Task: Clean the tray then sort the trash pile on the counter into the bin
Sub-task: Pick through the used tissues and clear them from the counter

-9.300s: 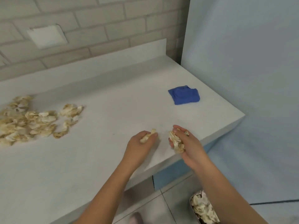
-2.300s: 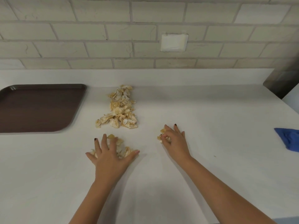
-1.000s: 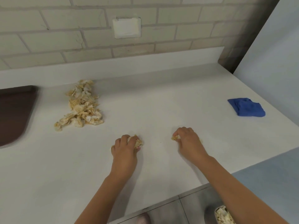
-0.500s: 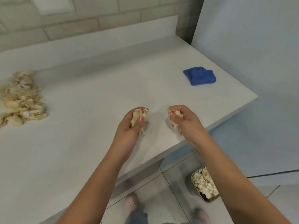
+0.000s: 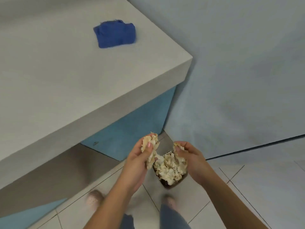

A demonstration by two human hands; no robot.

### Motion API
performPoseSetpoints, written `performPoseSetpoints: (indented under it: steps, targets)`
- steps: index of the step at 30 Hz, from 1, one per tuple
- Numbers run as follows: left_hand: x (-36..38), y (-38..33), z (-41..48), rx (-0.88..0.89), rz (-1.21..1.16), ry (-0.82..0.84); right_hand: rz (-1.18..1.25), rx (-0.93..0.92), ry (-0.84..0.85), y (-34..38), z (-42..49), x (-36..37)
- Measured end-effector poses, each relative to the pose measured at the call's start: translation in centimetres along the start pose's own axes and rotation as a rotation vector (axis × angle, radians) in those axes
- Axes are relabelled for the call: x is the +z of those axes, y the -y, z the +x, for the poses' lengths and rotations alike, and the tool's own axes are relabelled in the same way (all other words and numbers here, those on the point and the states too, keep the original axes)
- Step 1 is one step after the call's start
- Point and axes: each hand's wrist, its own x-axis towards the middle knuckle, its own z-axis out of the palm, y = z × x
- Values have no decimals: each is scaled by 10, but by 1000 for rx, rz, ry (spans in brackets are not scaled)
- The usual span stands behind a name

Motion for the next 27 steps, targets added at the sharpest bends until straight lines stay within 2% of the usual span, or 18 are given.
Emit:
performPoseSetpoints:
  steps: [6, 8, 11, 14, 16, 18, 20, 21, 23, 25, 27]
  targets:
    - [-17, 168, 115, -261, -47, -155, -137, 204, -135, -138, 108, -80]
    - [-36, 225, 157, -304, 42, -186, -188, 208, -193, -187, 149, -98]
    - [-63, 300, 210, -312, 330, -170, -403, 152, -243, -246, 199, -113]
    - [-84, 355, 249, -173, 635, -63, -850, 41, -177, -289, 237, -128]
    - [-99, 386, 267, -38, 962, 65, -1084, -21, -111, -313, 252, -140]
    - [-117, 413, 269, 23, 1433, 204, -1205, -89, -52, -335, 254, -151]
    - [-131, 432, 254, 157, 1754, 248, -1258, -159, -10, -347, 243, -159]
    - [-135, 438, 245, 249, 1821, 251, -1263, -174, 10, -349, 236, -162]
    - [-138, 448, 228, 314, 1886, 306, -1279, -164, 76, -352, 222, -166]
    - [-144, 460, 218, 330, 1898, 363, -1399, -103, 180, -357, 215, -166]
    - [-146, 472, 209, 272, 1878, 401, -1561, -33, 241, -362, 216, -163]
